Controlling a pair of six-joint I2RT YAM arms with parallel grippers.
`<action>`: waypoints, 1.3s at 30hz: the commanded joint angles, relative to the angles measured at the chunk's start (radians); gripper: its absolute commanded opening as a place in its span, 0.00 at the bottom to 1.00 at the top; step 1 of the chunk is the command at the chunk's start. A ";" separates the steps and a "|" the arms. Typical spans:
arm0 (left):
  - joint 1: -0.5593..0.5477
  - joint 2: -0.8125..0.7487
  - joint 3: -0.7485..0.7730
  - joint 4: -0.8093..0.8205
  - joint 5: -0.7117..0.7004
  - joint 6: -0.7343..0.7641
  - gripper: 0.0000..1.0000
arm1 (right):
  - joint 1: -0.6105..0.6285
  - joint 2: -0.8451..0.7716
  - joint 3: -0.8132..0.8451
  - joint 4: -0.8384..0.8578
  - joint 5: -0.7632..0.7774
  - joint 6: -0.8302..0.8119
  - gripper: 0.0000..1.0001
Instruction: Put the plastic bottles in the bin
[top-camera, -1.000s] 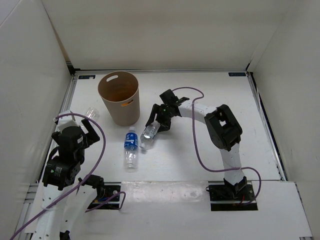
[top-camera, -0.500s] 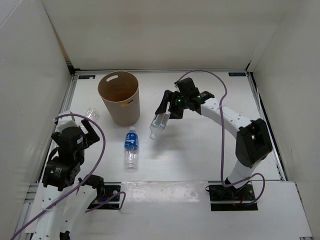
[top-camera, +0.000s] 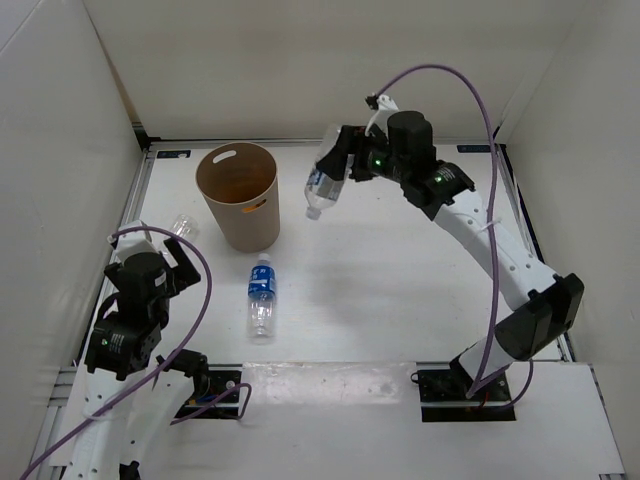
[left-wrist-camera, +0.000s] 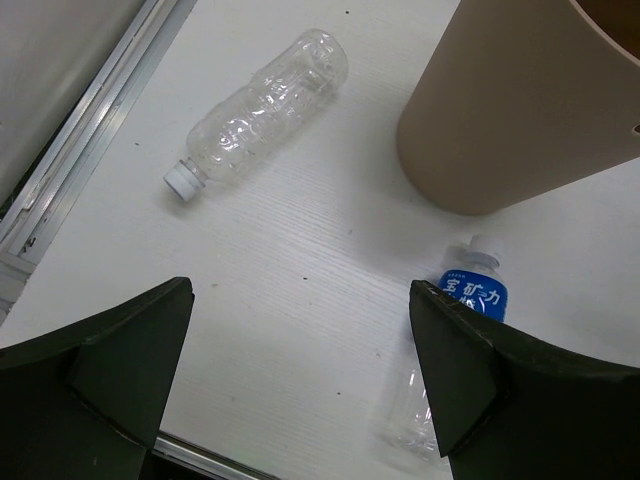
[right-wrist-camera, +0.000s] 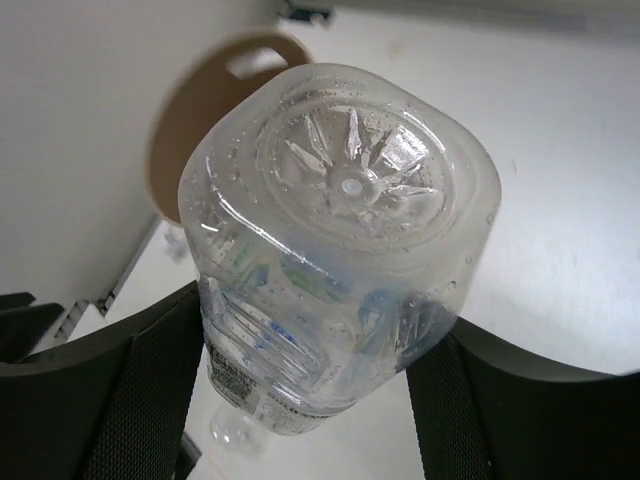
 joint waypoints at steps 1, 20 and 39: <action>-0.006 0.014 -0.004 0.006 0.008 0.002 0.99 | 0.091 0.012 0.132 0.090 0.124 -0.147 0.00; -0.003 0.047 -0.005 0.006 0.018 0.005 0.99 | 0.373 0.671 0.906 0.125 0.589 -0.500 0.35; -0.003 0.107 -0.022 0.049 0.162 0.011 0.99 | 0.312 -0.025 0.240 -0.189 0.583 -0.240 0.90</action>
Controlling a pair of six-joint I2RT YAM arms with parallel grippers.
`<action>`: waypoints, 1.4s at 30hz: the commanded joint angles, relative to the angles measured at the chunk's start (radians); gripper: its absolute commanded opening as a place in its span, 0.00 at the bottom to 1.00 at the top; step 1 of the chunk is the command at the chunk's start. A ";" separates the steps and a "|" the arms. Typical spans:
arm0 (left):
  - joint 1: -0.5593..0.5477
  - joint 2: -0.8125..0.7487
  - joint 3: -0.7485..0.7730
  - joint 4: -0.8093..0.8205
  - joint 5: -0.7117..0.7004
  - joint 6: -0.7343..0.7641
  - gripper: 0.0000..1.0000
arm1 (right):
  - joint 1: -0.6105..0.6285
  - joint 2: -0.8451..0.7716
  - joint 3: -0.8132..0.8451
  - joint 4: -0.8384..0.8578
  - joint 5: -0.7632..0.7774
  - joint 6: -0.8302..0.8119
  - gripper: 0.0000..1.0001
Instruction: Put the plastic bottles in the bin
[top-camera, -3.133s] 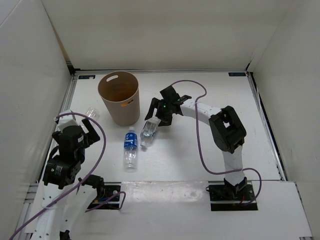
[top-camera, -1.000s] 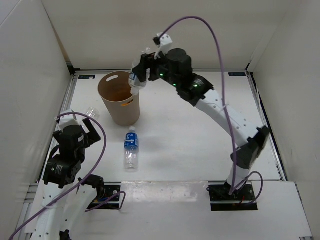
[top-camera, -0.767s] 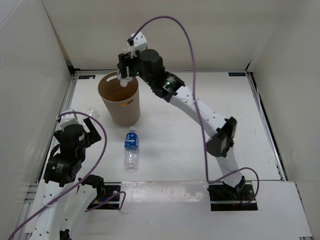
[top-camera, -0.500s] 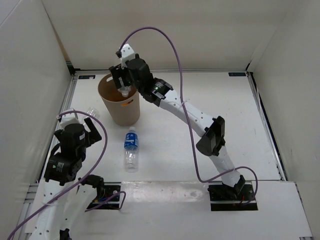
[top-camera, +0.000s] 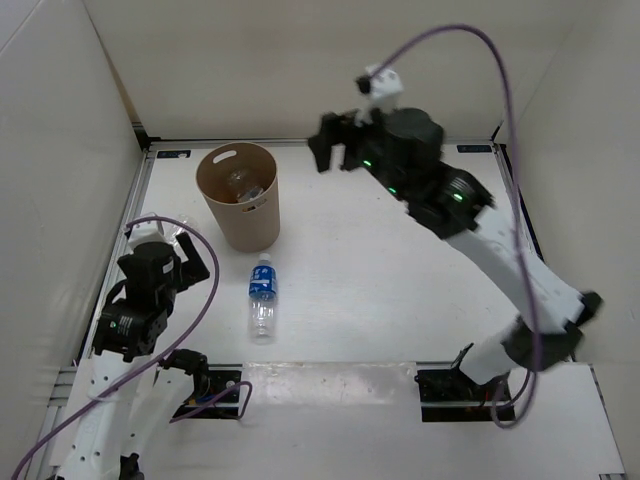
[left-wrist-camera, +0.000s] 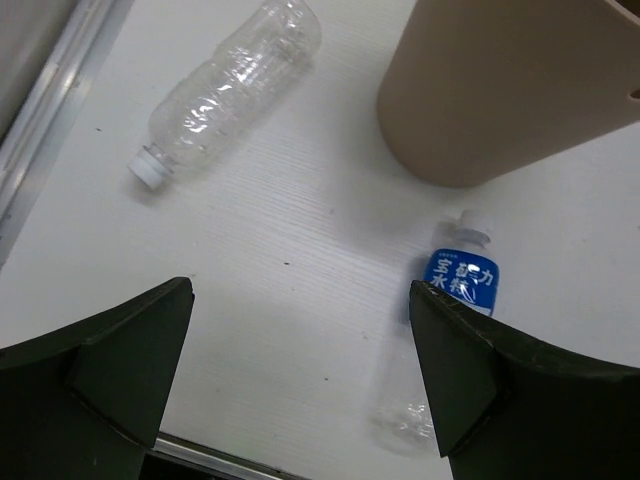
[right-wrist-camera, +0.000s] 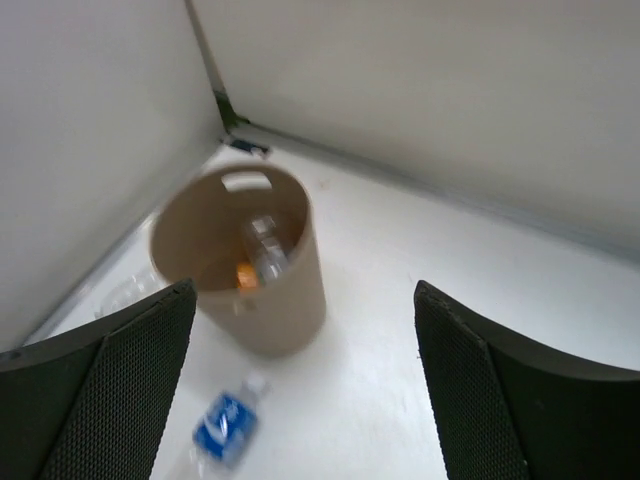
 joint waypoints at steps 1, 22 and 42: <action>-0.001 0.054 -0.019 0.039 0.121 -0.025 0.99 | -0.046 -0.251 -0.290 -0.083 0.016 0.136 0.90; -0.322 0.315 -0.267 0.308 0.142 -0.265 0.99 | -0.330 -0.800 -0.888 -0.226 -0.360 0.303 0.90; -0.444 0.798 -0.135 0.427 0.204 -0.305 0.78 | -0.367 -0.883 -0.950 -0.255 -0.424 0.228 0.90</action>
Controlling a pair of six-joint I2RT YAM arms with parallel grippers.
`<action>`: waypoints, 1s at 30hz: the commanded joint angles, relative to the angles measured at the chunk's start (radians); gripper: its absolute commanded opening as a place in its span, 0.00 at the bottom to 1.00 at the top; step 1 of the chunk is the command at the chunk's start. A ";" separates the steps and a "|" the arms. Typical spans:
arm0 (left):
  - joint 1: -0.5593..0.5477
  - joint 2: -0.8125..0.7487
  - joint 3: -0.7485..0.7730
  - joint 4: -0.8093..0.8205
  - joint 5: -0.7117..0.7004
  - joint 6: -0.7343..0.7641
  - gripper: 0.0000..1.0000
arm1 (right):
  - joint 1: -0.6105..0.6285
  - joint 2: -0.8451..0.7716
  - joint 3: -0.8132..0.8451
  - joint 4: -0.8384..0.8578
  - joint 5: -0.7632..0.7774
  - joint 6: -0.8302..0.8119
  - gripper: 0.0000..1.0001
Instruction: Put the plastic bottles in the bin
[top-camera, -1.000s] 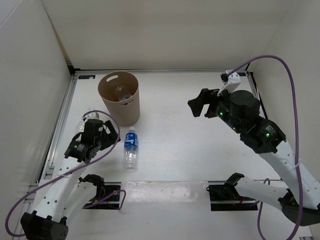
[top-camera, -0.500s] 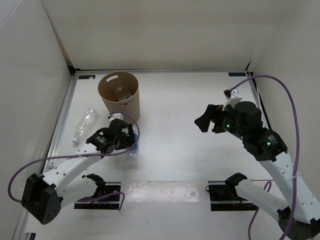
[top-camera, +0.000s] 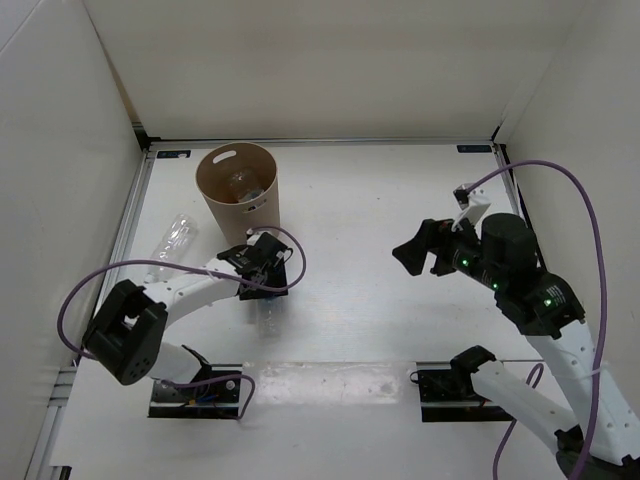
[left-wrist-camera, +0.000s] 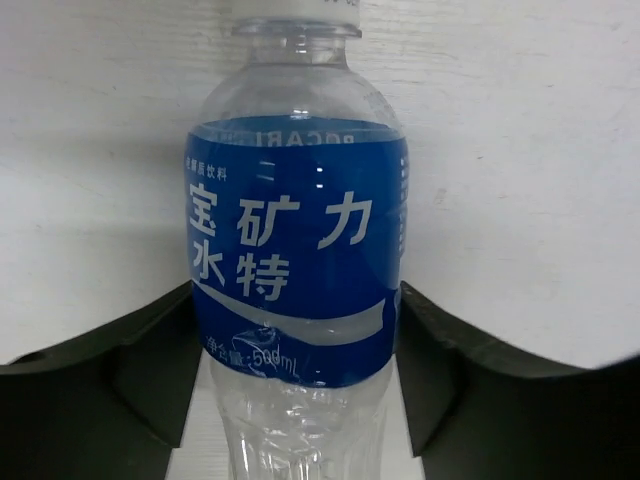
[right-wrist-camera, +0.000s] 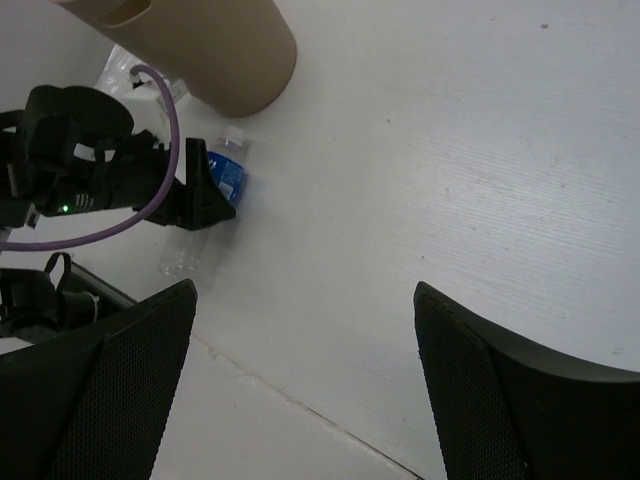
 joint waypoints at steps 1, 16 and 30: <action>-0.011 -0.054 0.028 0.019 0.016 -0.009 0.74 | 0.063 0.014 0.004 -0.008 0.065 -0.026 0.90; -0.062 -0.405 0.292 -0.213 -0.136 0.164 0.38 | 0.011 -0.078 -0.035 -0.046 0.083 -0.021 0.90; 0.048 -0.287 0.536 0.564 -0.467 0.839 0.38 | 0.019 -0.075 -0.049 -0.020 0.073 -0.017 0.90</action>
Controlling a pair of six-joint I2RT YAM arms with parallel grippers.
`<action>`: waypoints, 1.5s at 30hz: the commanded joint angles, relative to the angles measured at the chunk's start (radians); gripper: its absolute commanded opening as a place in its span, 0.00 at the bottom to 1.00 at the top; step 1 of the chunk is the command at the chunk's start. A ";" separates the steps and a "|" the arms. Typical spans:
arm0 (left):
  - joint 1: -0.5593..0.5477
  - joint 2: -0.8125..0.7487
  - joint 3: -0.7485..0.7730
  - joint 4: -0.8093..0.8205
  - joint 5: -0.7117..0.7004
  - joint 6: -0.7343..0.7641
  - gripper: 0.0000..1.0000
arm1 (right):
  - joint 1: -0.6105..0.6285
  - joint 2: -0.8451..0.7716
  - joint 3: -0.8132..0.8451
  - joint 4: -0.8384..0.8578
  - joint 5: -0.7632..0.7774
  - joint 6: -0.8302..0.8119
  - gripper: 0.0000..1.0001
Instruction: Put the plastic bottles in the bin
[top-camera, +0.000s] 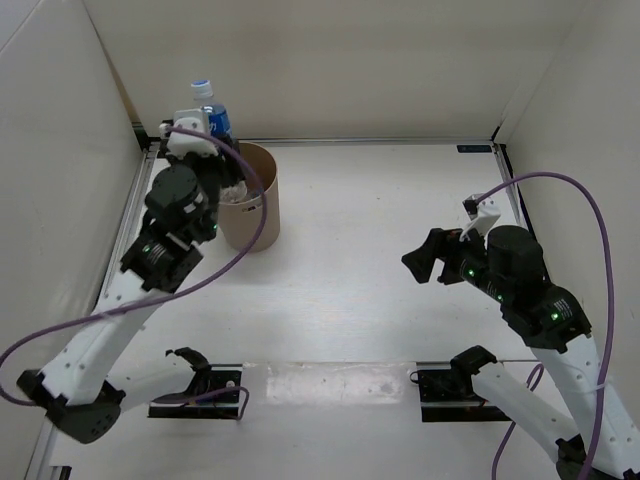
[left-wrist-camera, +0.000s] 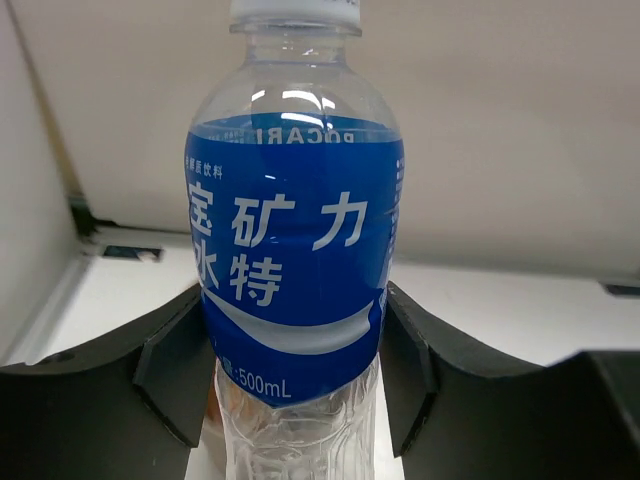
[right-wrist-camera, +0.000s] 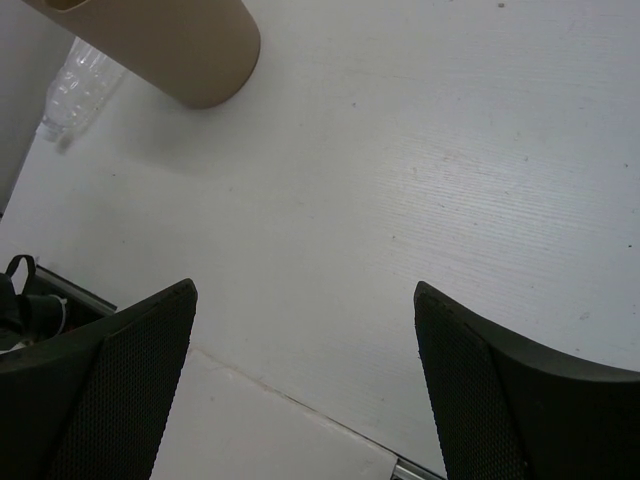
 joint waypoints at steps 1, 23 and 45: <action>0.062 0.124 -0.079 0.415 -0.058 0.245 0.38 | -0.002 -0.015 -0.004 0.028 -0.017 -0.003 0.90; 0.223 0.142 -0.102 0.288 -0.104 0.212 1.00 | 0.000 -0.033 -0.016 0.025 -0.028 -0.026 0.90; 0.867 0.261 -0.185 -0.474 0.402 -0.259 0.99 | 0.113 -0.029 -0.019 0.033 0.086 -0.052 0.90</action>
